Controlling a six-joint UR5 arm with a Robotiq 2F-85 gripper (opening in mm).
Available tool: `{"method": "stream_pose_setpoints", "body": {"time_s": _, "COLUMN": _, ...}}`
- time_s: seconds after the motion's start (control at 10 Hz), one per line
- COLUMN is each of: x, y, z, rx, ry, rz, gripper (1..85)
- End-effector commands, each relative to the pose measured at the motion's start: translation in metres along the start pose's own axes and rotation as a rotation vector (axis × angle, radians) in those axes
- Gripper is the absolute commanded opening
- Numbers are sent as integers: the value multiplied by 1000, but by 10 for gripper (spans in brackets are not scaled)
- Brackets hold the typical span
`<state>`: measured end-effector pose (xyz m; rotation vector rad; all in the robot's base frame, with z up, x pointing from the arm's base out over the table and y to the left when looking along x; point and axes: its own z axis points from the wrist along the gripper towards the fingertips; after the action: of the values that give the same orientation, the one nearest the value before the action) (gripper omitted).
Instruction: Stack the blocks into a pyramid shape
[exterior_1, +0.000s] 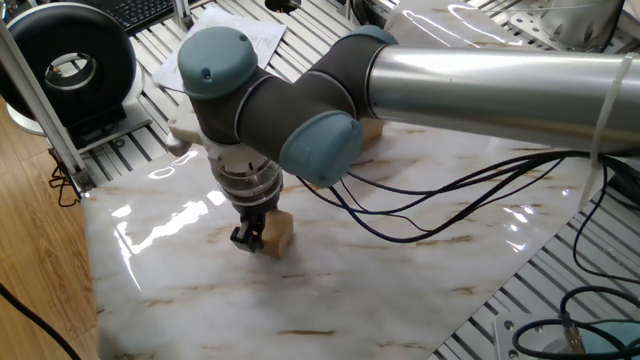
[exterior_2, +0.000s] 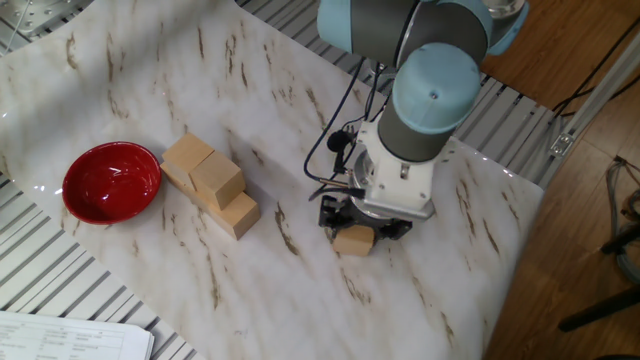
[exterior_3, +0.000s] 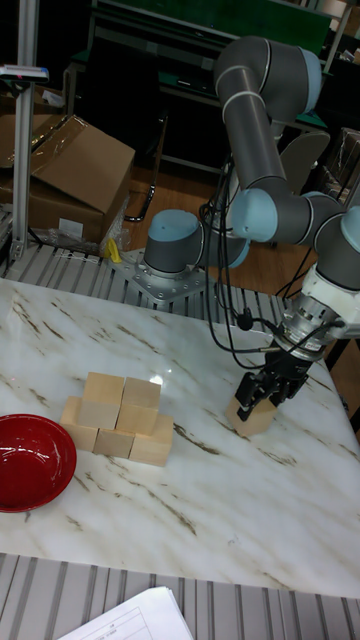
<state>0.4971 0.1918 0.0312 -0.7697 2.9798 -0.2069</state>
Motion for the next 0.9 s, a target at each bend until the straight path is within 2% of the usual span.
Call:
{"method": "stream_pose_setpoints", "body": {"time_s": 0.0, "x": -3, "y": -15, "z": -13, "rx": 29, "ry": -20, "rz": 15, "gripper": 7}}
{"method": "stream_pose_setpoints", "body": {"time_s": 0.1, "x": 2, "y": -21, "z": -26, "rx": 43, "ry": -4, "rz": 9, "gripper": 7}}
{"method": "stream_pose_setpoints", "body": {"time_s": 0.4, "x": 8, "y": -17, "z": -67, "rx": 14, "ry": -9, "rz": 47, "gripper": 7}}
{"method": "stream_pose_setpoints", "body": {"time_s": 0.6, "x": 7, "y": -19, "z": -81, "rx": 25, "ry": -24, "rz": 60, "gripper": 7}}
{"method": "stream_pose_setpoints", "body": {"time_s": 0.8, "x": 18, "y": -19, "z": -102, "rx": 28, "ry": -26, "rz": 59, "gripper": 7}}
